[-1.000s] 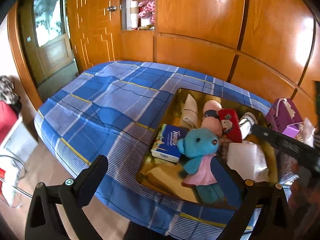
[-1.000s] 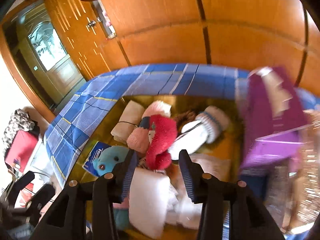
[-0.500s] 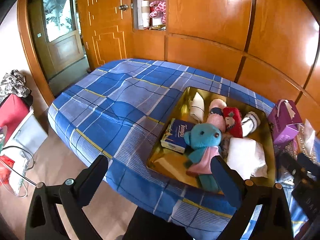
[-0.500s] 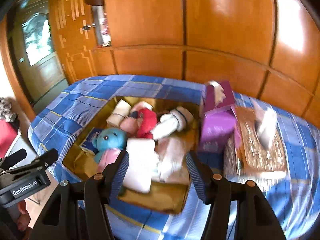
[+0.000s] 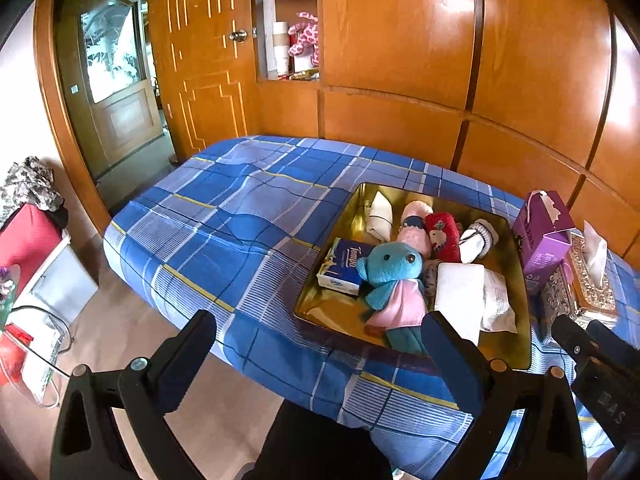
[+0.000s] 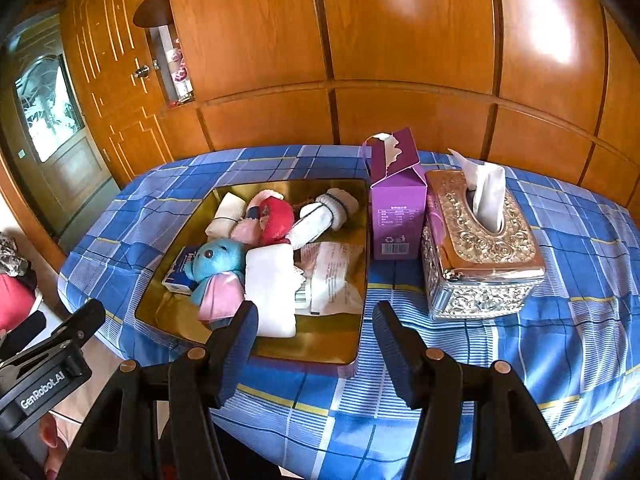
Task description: Organize soft objects
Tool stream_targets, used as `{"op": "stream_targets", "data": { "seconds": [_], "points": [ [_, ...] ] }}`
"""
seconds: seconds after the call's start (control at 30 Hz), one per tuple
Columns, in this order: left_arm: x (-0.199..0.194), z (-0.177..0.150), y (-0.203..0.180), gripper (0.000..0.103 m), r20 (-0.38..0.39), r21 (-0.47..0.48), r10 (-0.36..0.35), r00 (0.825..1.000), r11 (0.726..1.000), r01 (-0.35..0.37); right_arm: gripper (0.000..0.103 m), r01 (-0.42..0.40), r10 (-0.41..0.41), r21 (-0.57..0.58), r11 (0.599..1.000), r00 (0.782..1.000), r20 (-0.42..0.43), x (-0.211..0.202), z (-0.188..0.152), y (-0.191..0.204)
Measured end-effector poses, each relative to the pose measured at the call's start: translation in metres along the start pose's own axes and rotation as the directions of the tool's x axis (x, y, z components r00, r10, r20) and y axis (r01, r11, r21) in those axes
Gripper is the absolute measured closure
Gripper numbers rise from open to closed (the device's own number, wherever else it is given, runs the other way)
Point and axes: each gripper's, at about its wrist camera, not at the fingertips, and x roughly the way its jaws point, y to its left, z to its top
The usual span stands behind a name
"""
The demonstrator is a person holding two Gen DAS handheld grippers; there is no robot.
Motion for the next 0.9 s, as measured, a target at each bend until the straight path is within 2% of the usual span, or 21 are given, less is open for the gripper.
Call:
{"op": "stream_targets", "data": {
  "seconds": [0.13, 0.3, 0.43, 0.9],
  "points": [
    [-0.008, -0.001, 0.003, 0.000, 0.012, 0.004, 0.021, 1.000, 1.000, -0.021, 0.043, 0.007, -0.006, -0.021, 1.000, 1.000, 0.026, -0.010, 0.000, 0.007],
    [-0.014, -0.001, 0.003, 0.000, 0.014, 0.003, 0.007, 1.000, 1.000, -0.007, 0.043, -0.006, 0.006, -0.006, 1.000, 0.999, 0.044, -0.019, 0.000, 0.008],
    [-0.019, -0.001, 0.001, 0.000, 0.027, 0.018, 0.009, 1.000, 1.000, -0.009, 0.043, 0.015, -0.014, -0.018, 1.000, 0.998, 0.053, -0.022, -0.001, 0.012],
    [-0.019, -0.001, 0.002, 0.000, 0.023, 0.015, -0.007, 1.000, 1.000, 0.007, 0.043, 0.018, -0.017, -0.016, 1.000, 0.999, 0.051, -0.021, -0.002, 0.010]
  ]
}}
